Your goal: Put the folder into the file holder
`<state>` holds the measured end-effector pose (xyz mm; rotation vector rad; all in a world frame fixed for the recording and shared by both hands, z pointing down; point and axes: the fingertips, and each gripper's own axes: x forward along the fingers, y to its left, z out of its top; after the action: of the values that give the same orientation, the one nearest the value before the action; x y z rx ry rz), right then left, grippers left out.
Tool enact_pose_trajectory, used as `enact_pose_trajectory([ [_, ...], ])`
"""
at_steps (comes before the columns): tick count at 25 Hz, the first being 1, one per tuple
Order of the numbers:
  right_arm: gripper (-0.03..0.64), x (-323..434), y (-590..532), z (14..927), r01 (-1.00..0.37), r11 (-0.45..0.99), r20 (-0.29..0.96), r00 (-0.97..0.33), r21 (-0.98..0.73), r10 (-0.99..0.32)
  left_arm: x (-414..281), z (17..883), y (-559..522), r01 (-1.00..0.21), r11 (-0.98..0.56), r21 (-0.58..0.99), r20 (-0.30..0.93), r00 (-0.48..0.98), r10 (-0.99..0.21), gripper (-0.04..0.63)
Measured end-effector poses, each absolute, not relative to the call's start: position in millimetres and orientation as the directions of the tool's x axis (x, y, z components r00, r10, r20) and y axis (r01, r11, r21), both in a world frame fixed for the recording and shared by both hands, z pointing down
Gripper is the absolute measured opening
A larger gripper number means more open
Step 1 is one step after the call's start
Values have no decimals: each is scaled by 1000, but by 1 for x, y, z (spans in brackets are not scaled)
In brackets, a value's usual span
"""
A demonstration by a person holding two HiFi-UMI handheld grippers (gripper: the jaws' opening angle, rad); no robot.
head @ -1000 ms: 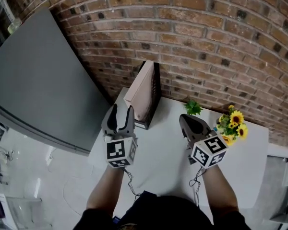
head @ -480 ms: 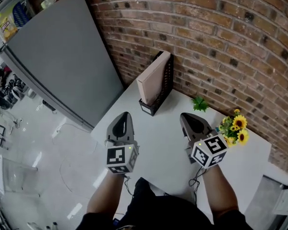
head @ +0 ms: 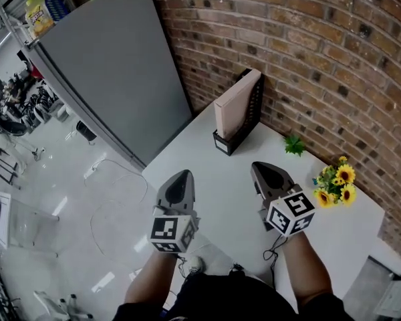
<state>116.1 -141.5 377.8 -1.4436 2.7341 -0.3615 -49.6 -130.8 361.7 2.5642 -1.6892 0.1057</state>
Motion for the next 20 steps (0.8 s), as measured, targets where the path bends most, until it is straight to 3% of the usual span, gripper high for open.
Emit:
enact_pose_trajectory([
  [10,3,73,-115,394,-852,486,145,-514,-193,-845,-66,389,-104,-839,-537,85,113,544,-832,6],
  [20,3,32,-67,391,-921,350,152,-376,-172,-914,-92,391,-69,-705,-702,101,104,709,-698,6],
])
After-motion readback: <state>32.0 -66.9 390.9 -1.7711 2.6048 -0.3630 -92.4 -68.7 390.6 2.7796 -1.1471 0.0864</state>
